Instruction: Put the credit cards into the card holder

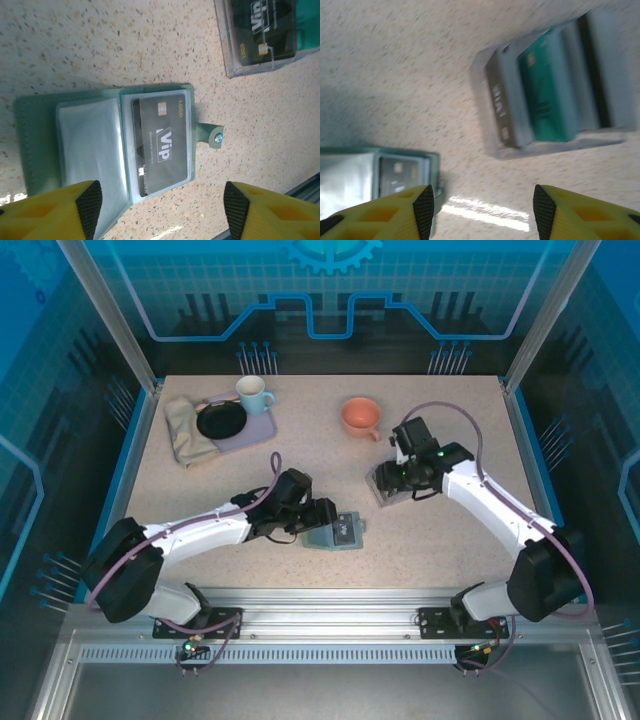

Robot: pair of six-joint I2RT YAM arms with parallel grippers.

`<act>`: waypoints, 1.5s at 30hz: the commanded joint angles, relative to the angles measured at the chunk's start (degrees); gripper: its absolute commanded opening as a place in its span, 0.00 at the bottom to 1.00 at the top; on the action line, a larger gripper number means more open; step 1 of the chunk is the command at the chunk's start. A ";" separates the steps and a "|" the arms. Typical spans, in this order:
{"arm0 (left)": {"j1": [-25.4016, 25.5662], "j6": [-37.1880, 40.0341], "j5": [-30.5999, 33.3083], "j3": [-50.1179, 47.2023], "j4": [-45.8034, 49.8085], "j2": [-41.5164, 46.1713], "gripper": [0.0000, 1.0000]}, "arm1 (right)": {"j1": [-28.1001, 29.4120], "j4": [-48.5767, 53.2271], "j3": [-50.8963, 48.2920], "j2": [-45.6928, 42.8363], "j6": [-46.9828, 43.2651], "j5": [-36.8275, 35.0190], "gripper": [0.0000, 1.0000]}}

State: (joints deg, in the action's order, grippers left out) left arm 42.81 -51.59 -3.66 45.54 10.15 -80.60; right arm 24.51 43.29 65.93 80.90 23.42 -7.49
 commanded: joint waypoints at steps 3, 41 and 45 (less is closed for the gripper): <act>-0.97 2.84 3.14 3.06 6.10 1.76 0.71 | -2.25 5.40 5.26 4.88 -6.58 -4.85 0.55; -2.29 3.62 3.79 3.64 11.74 -2.93 0.81 | -10.96 10.33 20.07 24.52 -15.59 -6.89 0.54; -2.29 3.53 3.67 3.43 11.40 -3.45 0.80 | -10.97 10.50 21.28 26.63 -16.29 -7.98 0.54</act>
State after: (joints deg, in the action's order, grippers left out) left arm 40.99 -49.10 1.21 47.53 21.19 -83.33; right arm 14.46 52.05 85.23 105.82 8.43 -13.58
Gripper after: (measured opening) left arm 0.806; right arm 0.538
